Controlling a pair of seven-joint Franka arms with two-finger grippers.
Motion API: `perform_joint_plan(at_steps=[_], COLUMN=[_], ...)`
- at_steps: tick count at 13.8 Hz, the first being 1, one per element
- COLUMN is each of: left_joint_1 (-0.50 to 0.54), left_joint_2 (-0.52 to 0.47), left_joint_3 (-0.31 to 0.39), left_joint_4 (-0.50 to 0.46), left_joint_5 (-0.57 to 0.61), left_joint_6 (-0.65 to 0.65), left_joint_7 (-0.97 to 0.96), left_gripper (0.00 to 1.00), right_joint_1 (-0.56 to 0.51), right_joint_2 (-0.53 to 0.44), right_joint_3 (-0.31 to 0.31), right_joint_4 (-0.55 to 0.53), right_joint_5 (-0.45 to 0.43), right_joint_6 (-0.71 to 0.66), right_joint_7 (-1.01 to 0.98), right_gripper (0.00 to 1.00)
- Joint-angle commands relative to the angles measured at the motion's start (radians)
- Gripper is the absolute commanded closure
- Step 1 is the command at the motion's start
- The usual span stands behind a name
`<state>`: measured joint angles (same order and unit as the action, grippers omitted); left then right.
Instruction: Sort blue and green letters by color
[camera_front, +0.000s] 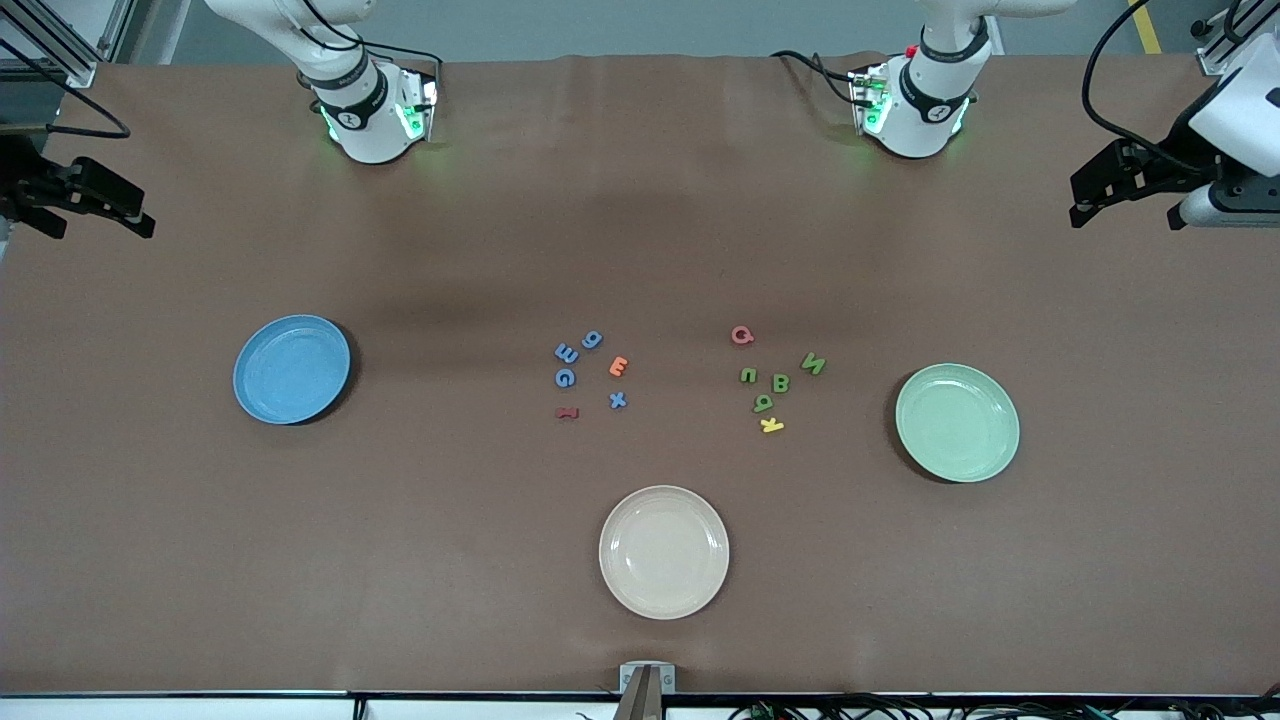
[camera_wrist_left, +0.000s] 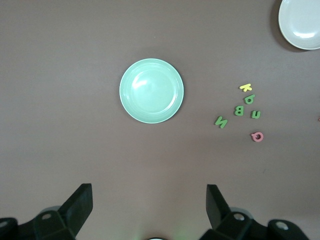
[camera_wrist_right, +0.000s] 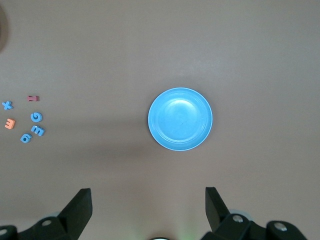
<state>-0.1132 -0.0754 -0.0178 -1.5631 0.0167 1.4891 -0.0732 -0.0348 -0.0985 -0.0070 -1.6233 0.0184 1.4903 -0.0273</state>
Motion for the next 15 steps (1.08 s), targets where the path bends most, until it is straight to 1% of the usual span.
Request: perform_joint_plan(at_steps=[1, 7, 9, 11, 12, 13, 15], left_joint_1=[0.001, 0.004, -0.006, -0.010, -0.014, -0.023, -0.028], left_joint_2=[0.002, 0.029, 0.089, 0.137, 0.143, 0.140, 0.135], left_joint_3=[-0.007, -0.007, -0.007, -0.008, -0.010, -0.017, -0.053], left_joint_4=[0.009, 0.009, 0.009, -0.015, -0.050, -0.113, -0.220], left_joint_5=[0.005, 0.005, 0.006, 0.000, 0.000, 0.000, -0.001], left_joint_6=[-0.012, -0.009, -0.006, 0.043, 0.086, 0.152, 0.285], left_joint_7=[-0.011, 0.007, 0.003, -0.020, -0.063, -0.121, -0.231], left_gripper=[0.00, 0.00, 0.00, 0.00, 0.00, 0.00, 0.00], right_joint_1=[-0.008, -0.007, -0.002, -0.003, -0.004, -0.007, -0.007], right_joint_2=[-0.017, -0.017, -0.017, -0.017, -0.017, -0.017, -0.007], right_joint_3=[0.007, 0.007, 0.007, 0.009, 0.007, 0.007, 0.007], right_joint_4=[-0.018, -0.015, -0.013, -0.012, -0.010, -0.007, 0.025], right_joint_5=[-0.001, -0.015, -0.021, -0.026, -0.026, -0.026, -0.028], right_joint_6=[-0.001, -0.005, -0.005, -0.005, -0.007, -0.008, -0.008], right_joint_7=[-0.005, -0.005, -0.006, -0.006, -0.006, -0.005, -0.003], right_gripper=[0.00, 0.00, 0.00, 0.00, 0.00, 0.00, 0.00])
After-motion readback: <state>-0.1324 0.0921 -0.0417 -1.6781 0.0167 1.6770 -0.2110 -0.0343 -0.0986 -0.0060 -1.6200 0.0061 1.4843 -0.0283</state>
